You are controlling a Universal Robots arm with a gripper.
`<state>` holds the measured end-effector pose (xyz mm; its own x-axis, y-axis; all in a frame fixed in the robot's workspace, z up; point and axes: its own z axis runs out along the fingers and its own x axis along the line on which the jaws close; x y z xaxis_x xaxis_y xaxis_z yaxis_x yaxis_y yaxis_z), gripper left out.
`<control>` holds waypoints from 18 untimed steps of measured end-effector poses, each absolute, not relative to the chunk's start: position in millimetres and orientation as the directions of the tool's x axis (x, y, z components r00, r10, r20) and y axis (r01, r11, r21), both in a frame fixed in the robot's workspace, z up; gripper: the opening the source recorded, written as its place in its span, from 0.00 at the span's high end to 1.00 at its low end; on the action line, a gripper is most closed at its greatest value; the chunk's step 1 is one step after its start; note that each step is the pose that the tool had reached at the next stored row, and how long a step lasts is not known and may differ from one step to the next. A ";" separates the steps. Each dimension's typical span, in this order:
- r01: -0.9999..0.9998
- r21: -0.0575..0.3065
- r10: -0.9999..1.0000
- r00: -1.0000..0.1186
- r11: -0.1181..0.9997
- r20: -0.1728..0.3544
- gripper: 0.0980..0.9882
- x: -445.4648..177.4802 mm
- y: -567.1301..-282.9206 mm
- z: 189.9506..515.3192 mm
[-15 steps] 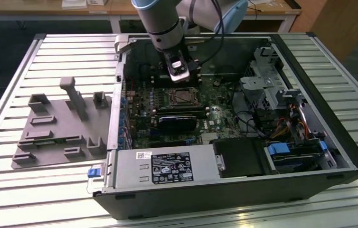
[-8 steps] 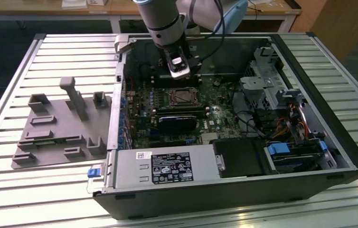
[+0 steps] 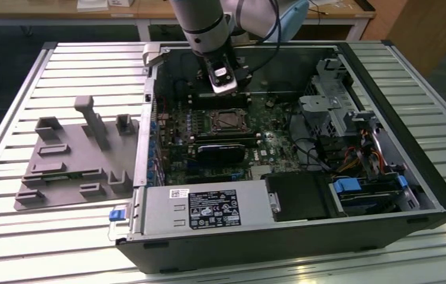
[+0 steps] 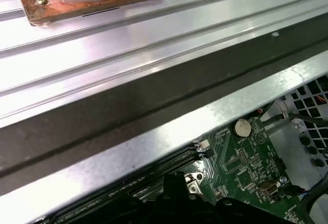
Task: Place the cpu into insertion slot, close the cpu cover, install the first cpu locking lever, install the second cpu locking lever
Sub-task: 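Install the first cpu locking lever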
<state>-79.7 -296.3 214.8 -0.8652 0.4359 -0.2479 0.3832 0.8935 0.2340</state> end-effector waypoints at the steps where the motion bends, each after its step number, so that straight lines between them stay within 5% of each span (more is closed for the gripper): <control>1: 0.383 0.234 0.436 -0.865 0.894 -0.248 1.00 -79.7 -296.3 214.8; 18: 0.402 0.152 0.426 -0.884 0.903 -0.191 1.00 -71.3 -298.8 214.4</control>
<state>-71.3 -298.8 214.4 -0.8842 0.4262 -0.1910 0.4024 0.9028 0.1518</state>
